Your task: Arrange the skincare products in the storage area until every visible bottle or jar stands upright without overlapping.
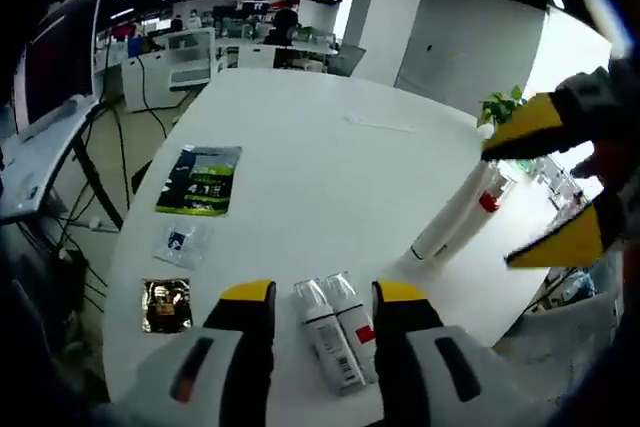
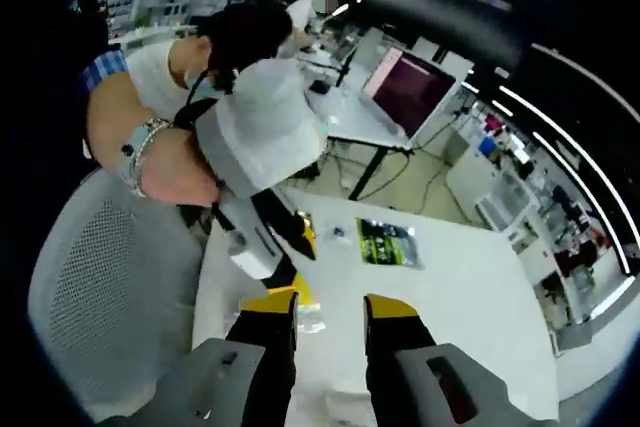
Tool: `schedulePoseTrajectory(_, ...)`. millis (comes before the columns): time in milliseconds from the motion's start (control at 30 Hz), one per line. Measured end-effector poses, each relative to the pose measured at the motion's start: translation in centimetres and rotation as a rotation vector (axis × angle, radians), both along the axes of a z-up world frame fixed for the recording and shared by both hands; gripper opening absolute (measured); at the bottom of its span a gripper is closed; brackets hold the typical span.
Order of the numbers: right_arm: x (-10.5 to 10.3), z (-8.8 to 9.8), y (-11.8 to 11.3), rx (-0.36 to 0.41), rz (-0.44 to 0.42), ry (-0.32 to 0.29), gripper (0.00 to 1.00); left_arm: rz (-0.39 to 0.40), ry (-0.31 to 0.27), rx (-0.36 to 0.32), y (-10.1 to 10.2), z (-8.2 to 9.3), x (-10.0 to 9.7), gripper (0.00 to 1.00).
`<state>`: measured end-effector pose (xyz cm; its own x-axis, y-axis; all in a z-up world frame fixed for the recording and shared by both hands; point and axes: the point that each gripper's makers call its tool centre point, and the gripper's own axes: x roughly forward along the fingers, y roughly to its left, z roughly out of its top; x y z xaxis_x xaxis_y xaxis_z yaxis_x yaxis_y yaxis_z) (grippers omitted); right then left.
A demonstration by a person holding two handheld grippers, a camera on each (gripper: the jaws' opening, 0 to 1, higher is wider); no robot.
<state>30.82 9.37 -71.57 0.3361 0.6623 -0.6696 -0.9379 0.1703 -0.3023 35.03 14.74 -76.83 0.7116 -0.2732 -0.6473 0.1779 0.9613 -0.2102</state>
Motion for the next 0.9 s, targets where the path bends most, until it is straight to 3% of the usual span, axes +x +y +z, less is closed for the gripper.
schedulePoseTrajectory(67,-0.4,-2.6,0.3,0.009,-0.069,0.066,0.24,0.01,-0.001,0.0,0.2,0.0,0.0,0.34)
schedulePoseTrajectory(133,-0.3,-4.7,0.3,0.005,-0.147,0.089,0.25,0.009,-0.001,-0.002,0.1,0.0,0.0,0.32)
schedulePoseTrajectory(233,0.4,-7.7,-0.3,0.0,-0.316,0.168,0.24,-0.009,0.008,-0.006,-0.3,-0.2,-0.1,0.32)
schedulePoseTrajectory(300,0.5,-9.5,-1.2,-0.074,-0.397,0.21,0.25,-0.02,0.012,-0.008,-0.5,-0.2,-0.2,0.32)
schedulePoseTrajectory(333,0.6,-10.3,-1.2,-0.102,-0.393,0.214,0.25,-0.022,0.013,-0.008,-0.5,-0.3,-0.2,0.32)
schedulePoseTrajectory(433,1.5,-10.7,-0.8,-0.07,-0.481,0.233,0.25,-0.024,0.012,-0.004,-0.5,-0.2,-0.3,0.32)
schedulePoseTrajectory(567,2.6,-11.2,-0.3,0.001,-0.608,0.319,0.25,-0.015,0.01,-0.003,-0.3,-0.2,-0.2,0.31)
schedulePoseTrajectory(600,2.6,-11.5,-0.3,-0.009,-0.62,0.326,0.26,-0.015,0.012,-0.002,-0.2,-0.2,-0.3,0.31)
schedulePoseTrajectory(700,3.0,-12.5,-1.1,-0.096,-0.603,0.262,0.26,-0.016,0.015,0.003,-0.1,-0.3,-0.3,0.31)
schedulePoseTrajectory(733,2.6,-13.0,-0.7,-0.078,-0.605,0.283,0.25,-0.016,0.014,0.003,-0.1,-0.3,-0.3,0.31)
schedulePoseTrajectory(767,2.3,-13.6,-0.9,-0.107,-0.6,0.288,0.24,-0.015,0.013,0.001,-0.1,-0.2,-0.3,0.31)
schedulePoseTrajectory(900,2.0,-14.3,-1.6,-0.154,-0.585,0.258,0.2,-0.015,0.016,-0.005,-0.2,-0.3,-0.3,0.31)
